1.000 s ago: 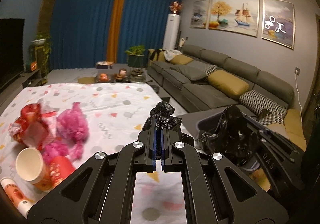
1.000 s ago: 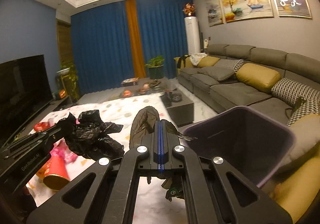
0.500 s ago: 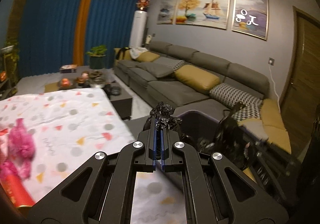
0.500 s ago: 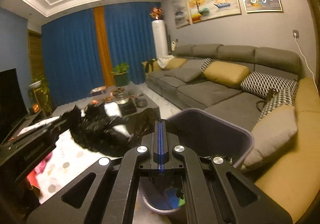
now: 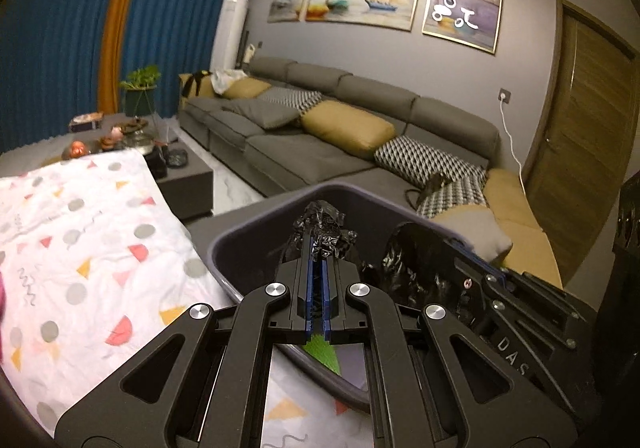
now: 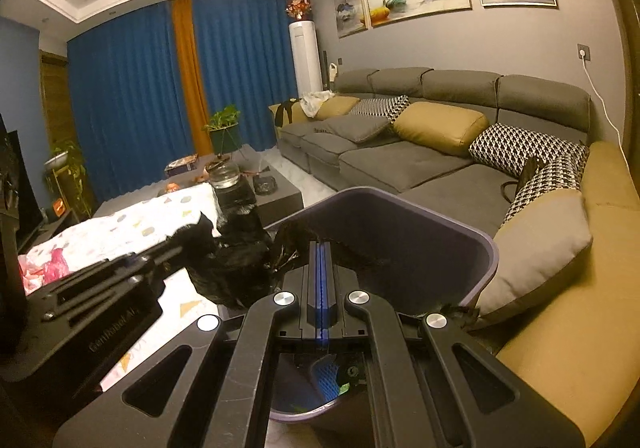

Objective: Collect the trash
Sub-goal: 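Carry both bags in both grippers over the gray bin, then open both grippers to drop the bags into the bin, then close the left gripper around the orange paper cup lying on its side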

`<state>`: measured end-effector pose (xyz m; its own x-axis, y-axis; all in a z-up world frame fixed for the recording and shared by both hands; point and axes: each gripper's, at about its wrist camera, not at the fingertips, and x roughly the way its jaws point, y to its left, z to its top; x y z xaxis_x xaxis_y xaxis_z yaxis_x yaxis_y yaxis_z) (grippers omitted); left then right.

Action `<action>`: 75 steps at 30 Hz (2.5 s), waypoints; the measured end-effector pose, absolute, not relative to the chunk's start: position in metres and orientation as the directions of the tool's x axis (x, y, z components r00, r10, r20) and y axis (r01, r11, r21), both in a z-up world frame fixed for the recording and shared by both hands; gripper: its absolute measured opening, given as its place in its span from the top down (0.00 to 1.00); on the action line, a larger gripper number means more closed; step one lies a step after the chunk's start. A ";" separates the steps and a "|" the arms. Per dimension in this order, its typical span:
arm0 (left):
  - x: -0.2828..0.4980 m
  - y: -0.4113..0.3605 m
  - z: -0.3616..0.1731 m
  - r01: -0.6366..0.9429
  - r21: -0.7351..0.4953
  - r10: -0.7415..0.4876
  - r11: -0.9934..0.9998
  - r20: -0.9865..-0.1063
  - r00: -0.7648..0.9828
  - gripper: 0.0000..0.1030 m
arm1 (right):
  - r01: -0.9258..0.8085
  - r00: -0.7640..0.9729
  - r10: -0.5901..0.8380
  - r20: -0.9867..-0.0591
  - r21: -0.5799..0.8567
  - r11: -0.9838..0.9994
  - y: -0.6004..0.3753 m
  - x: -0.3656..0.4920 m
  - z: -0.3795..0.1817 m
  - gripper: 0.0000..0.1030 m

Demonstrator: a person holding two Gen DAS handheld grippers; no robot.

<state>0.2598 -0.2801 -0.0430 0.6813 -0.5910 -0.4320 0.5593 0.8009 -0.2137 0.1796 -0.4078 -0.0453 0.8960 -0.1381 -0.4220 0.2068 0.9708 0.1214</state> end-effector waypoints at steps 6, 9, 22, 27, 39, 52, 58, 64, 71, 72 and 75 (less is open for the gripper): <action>0.266 -0.281 -0.054 0.569 -0.205 -0.590 0.796 -0.471 0.656 0.91 | 0.221 0.890 -0.144 -0.432 0.134 0.966 -0.409 0.179 -0.049 0.99; 0.266 -0.277 -0.058 0.567 -0.206 -0.588 0.798 -0.472 0.657 0.62 | 0.222 0.889 -0.141 -0.436 0.141 0.965 -0.411 0.180 -0.048 0.99; 0.255 -0.234 -0.061 0.422 -0.187 -0.457 0.887 -0.484 0.746 0.11 | 0.262 0.888 -0.186 -0.421 0.130 0.956 -0.408 0.173 -0.045 0.50; 0.240 -0.204 -0.058 0.312 -0.195 -0.367 0.930 -0.486 0.793 0.06 | 0.268 0.898 -0.200 -0.392 0.127 0.955 -0.400 0.160 -0.040 0.30; 0.174 -0.134 -0.044 0.125 -0.151 -0.180 0.981 -0.440 0.880 0.06 | 0.190 0.919 -0.135 -0.371 0.117 0.975 -0.357 0.124 -0.040 0.18; 0.082 -0.001 -0.050 -0.147 -0.098 0.095 0.984 -0.404 0.910 0.06 | -0.022 0.934 0.065 -0.352 0.124 0.992 -0.263 0.094 -0.039 0.18; 0.052 0.056 -0.059 -0.201 -0.103 0.140 0.974 -0.426 0.894 0.06 | -0.133 0.921 0.170 -0.350 0.129 0.983 -0.216 0.083 -0.041 0.18; 0.040 0.091 -0.073 -0.174 -0.115 0.102 0.978 -0.465 0.880 0.06 | -0.203 0.901 0.237 -0.362 0.130 0.971 -0.180 0.079 -0.041 0.18; 0.047 0.104 -0.090 -0.126 -0.097 0.055 0.987 -0.533 0.844 0.06 | -0.253 0.888 0.276 -0.368 0.111 0.961 -0.149 0.072 -0.043 0.18; 0.050 0.105 -0.091 -0.121 -0.091 0.052 0.988 -0.546 0.836 0.06 | -0.259 0.886 0.282 -0.369 0.110 0.959 -0.145 0.073 -0.043 0.18; 0.054 0.107 -0.096 -0.116 -0.092 0.044 0.989 -0.569 0.821 0.06 | -0.272 0.880 0.293 -0.374 0.110 0.956 -0.136 0.073 -0.044 0.18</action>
